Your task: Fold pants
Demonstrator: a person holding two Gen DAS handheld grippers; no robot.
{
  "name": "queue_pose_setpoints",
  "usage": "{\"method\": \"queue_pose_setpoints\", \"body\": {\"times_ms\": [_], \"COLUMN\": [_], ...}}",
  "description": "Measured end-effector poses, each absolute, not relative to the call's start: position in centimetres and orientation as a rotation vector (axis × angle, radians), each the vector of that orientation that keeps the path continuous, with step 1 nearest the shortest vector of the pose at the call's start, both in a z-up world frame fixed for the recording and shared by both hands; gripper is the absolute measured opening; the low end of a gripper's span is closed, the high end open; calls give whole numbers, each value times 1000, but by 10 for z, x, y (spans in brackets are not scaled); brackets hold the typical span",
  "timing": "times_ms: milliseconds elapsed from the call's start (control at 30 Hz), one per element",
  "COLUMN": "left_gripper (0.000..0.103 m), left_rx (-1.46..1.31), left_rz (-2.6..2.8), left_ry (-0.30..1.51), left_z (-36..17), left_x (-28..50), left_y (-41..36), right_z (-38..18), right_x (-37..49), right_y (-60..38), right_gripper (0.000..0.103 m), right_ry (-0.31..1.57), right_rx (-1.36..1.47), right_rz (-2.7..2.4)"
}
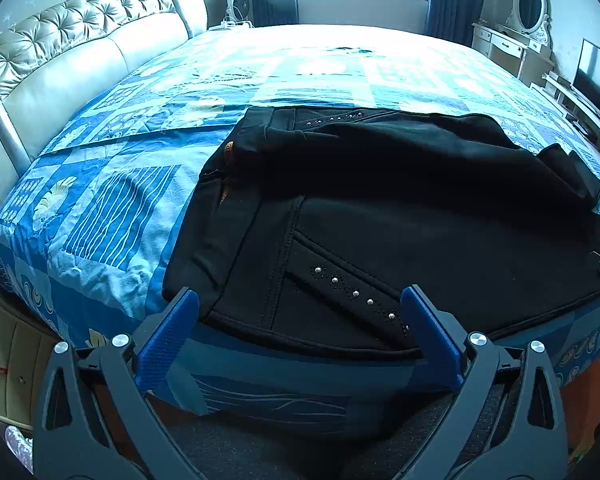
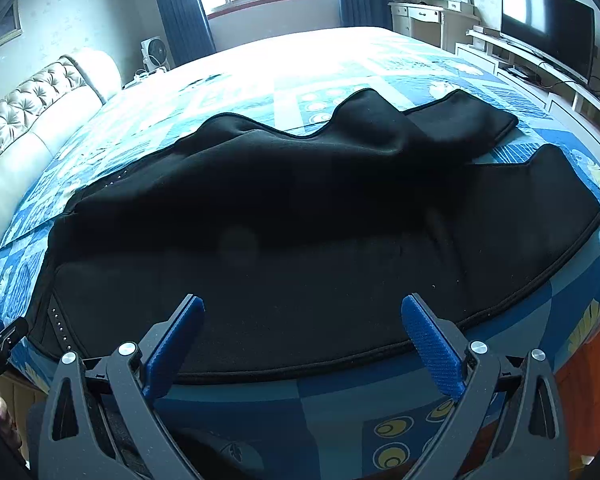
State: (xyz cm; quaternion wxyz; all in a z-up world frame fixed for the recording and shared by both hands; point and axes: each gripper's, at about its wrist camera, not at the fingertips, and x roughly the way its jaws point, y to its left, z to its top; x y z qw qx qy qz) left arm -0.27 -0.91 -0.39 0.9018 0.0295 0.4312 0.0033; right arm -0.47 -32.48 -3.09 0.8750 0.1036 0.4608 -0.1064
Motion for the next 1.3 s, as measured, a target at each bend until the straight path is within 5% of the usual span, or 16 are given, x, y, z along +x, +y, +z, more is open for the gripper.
{"method": "queue_pose_setpoints", "body": {"times_ms": [1300], "left_gripper": [101], "left_rx": [66], "left_rz": [13], "left_ry": [889], "left_z": [-5], "left_x": [-4], "left_y": [-12], "right_z": [-40], "right_x": [-3], "right_y": [-319], "right_gripper": [99], "right_ry": [995], "right_rx": [193], "right_rz": [-200]}}
